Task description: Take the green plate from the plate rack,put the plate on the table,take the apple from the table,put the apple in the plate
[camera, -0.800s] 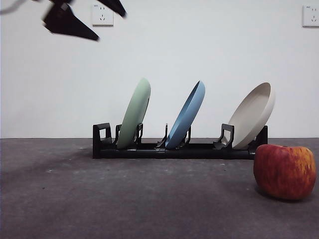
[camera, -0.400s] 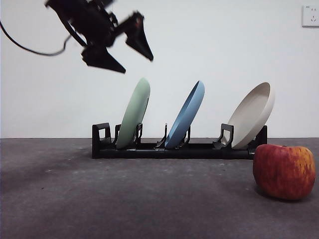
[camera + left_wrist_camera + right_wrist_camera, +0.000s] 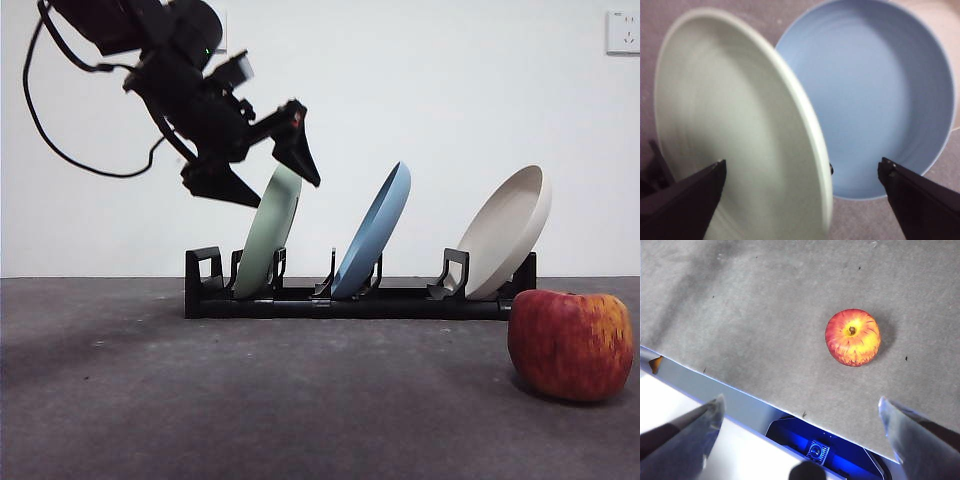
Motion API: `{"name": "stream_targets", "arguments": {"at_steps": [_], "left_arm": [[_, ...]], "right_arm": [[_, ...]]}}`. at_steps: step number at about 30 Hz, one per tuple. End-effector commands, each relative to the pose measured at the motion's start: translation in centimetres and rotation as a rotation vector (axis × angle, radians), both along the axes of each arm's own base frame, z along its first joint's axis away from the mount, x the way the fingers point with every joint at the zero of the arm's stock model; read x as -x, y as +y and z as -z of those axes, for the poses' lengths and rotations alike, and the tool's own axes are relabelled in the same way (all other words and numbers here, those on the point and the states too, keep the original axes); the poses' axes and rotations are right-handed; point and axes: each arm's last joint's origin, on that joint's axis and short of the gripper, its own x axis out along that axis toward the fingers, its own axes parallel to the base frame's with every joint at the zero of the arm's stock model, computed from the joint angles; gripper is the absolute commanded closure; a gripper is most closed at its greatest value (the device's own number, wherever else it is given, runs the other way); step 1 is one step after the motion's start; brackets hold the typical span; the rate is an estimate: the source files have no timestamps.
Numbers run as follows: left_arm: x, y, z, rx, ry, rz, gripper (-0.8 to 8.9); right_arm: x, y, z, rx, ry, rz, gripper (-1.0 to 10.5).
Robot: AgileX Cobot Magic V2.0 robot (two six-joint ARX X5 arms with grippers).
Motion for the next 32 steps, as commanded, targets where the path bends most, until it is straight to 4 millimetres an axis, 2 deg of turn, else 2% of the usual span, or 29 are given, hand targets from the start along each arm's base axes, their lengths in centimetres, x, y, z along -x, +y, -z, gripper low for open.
{"name": "stream_targets", "arguments": {"at_steps": [1, 5, 10, 14, 16, 24, 28, 32], "left_arm": [[-0.1, -0.3, 0.4, 0.003, 0.009, 0.001, 4.19], [0.0, -0.6, 0.4, 0.009, 0.007, 0.013, 6.39], [0.1, -0.5, 0.6, -0.001, 0.031, 0.012, 7.57], [0.2, -0.5, 0.5, 0.01, 0.041, 0.029, 7.62], [0.3, -0.5, 0.3, 0.028, 0.046, 0.048, 8.24], [0.9, 0.1, -1.6, 0.055, 0.025, 0.034, 8.22], [1.8, 0.4, -3.6, 0.067, -0.012, 0.034, 8.22], [3.2, 1.0, -6.5, 0.088, -0.077, 0.032, 8.22]], "right_arm": [[-0.1, 0.0, -0.1, -0.004, -0.007, 0.002, 3.2], [-0.1, 0.0, -0.1, -0.005, -0.019, 0.002, 3.2], [-0.2, 0.0, -0.1, -0.005, -0.019, 0.002, 3.2], [-0.1, 0.0, -0.1, -0.005, -0.019, 0.002, 3.2], [-0.1, 0.0, -0.1, -0.005, -0.018, 0.002, 3.2], [-0.1, 0.0, -0.1, -0.005, -0.018, 0.002, 3.2], [-0.1, 0.0, -0.1, -0.005, -0.019, 0.002, 3.2], [-0.1, 0.0, -0.1, -0.005, -0.018, 0.002, 3.2]]}}
